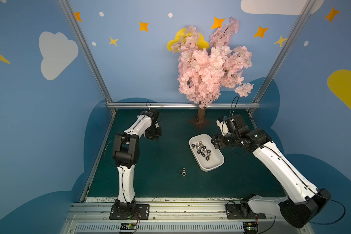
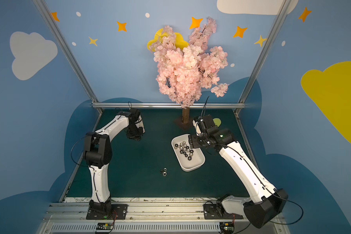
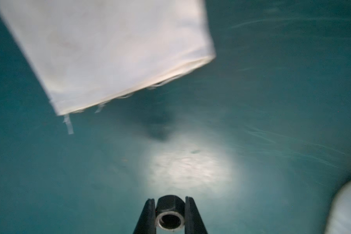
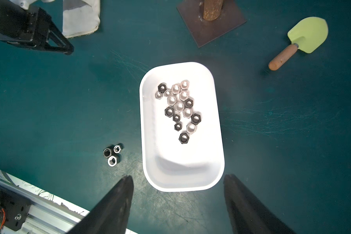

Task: Put the nuts on the desktop into the storage box
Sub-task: Pick up the nut from the center of the board, then place the nut in the storage box.

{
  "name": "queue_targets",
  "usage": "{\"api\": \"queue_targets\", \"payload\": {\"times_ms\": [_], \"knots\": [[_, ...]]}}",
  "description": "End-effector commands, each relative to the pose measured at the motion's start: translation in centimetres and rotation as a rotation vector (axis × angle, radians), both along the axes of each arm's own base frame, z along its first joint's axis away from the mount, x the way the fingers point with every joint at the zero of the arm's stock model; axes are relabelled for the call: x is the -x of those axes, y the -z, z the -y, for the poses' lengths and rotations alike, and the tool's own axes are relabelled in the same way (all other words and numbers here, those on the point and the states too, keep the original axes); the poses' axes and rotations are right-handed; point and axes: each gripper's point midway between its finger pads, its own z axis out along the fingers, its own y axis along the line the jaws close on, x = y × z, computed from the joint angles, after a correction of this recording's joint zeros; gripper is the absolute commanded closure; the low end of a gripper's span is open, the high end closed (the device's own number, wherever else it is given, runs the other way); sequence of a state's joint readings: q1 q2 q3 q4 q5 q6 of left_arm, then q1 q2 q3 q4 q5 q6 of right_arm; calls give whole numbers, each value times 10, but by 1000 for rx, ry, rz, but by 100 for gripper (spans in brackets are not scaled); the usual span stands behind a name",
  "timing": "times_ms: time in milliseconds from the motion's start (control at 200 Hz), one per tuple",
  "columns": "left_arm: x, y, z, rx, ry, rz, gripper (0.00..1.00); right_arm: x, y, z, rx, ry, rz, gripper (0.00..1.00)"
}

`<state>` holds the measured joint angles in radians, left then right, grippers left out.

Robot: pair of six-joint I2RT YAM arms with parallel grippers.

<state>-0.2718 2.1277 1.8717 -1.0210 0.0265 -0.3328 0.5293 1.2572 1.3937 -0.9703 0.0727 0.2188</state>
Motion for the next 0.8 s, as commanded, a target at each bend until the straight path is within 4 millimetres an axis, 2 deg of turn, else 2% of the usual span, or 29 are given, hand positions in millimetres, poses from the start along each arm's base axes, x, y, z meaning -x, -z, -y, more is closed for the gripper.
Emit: {"api": "queue_targets", "payload": {"times_ms": [0, 75, 150, 250, 320, 406, 581, 726, 796], "knots": [[7, -49, 67, 121, 134, 55, 97, 0, -26, 14, -34, 61, 84, 23], [4, -64, 110, 177, 204, 82, 97, 2, -30, 22, -42, 79, 102, 22], [5, -70, 147, 205, 271, 96, 97, 4, -33, 29, -51, 95, 110, 22], [9, -64, 189, 219, 332, 93, 97, 7, -33, 35, -64, 109, 113, 21], [15, -53, 215, 217, 370, 89, 97, 9, -31, 38, -69, 119, 108, 21], [19, -36, 236, 215, 384, 85, 97, 11, -26, 41, -73, 128, 98, 21], [24, -5, 267, 207, 408, 92, 97, 15, -18, 45, -70, 140, 82, 21], [22, 18, 283, 213, 411, 100, 94, 20, -11, 49, -64, 147, 66, 21], [19, 22, 291, 231, 407, 115, 94, 22, -8, 50, -60, 148, 58, 21]]}}
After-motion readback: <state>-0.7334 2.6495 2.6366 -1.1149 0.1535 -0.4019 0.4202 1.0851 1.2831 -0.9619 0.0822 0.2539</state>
